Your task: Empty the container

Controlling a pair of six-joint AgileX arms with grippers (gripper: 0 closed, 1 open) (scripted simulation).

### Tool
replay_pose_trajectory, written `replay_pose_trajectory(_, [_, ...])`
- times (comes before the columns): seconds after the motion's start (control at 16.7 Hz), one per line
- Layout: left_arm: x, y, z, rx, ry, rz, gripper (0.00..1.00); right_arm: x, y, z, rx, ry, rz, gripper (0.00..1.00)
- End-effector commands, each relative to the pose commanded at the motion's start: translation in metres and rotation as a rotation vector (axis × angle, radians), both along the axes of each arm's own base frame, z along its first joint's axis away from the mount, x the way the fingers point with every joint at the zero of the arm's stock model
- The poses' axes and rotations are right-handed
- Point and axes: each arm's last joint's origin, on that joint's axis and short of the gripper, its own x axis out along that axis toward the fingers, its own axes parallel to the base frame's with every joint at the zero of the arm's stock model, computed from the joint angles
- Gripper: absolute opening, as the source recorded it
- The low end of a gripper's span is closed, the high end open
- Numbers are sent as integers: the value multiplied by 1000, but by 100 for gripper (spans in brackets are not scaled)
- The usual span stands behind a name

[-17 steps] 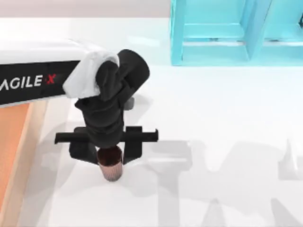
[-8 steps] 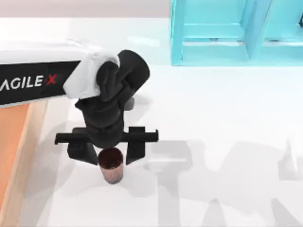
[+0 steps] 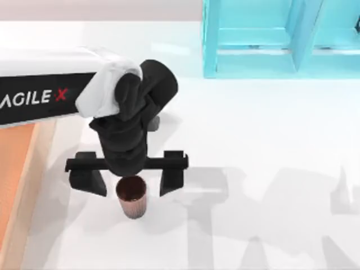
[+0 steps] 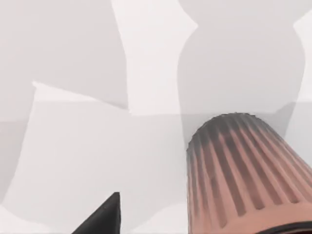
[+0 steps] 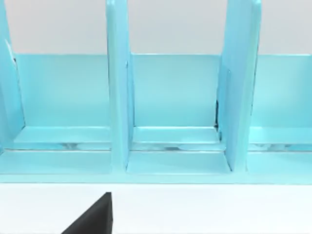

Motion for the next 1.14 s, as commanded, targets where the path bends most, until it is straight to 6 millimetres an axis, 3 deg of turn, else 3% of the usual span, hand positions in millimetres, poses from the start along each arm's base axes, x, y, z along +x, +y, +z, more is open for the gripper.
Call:
replay_pose_trajectory(0.3, [2,0,2,1,5,7,100,0,0,0,0,0,0,100])
replay_pose_trajectory(1.02, [1,-1,95,3,8,5,100,0,0,0,0,0,0,100])
replay_pose_trajectory(1.14, [0,0,100,0,0,1,100,0,0,0,0,0,0,100])
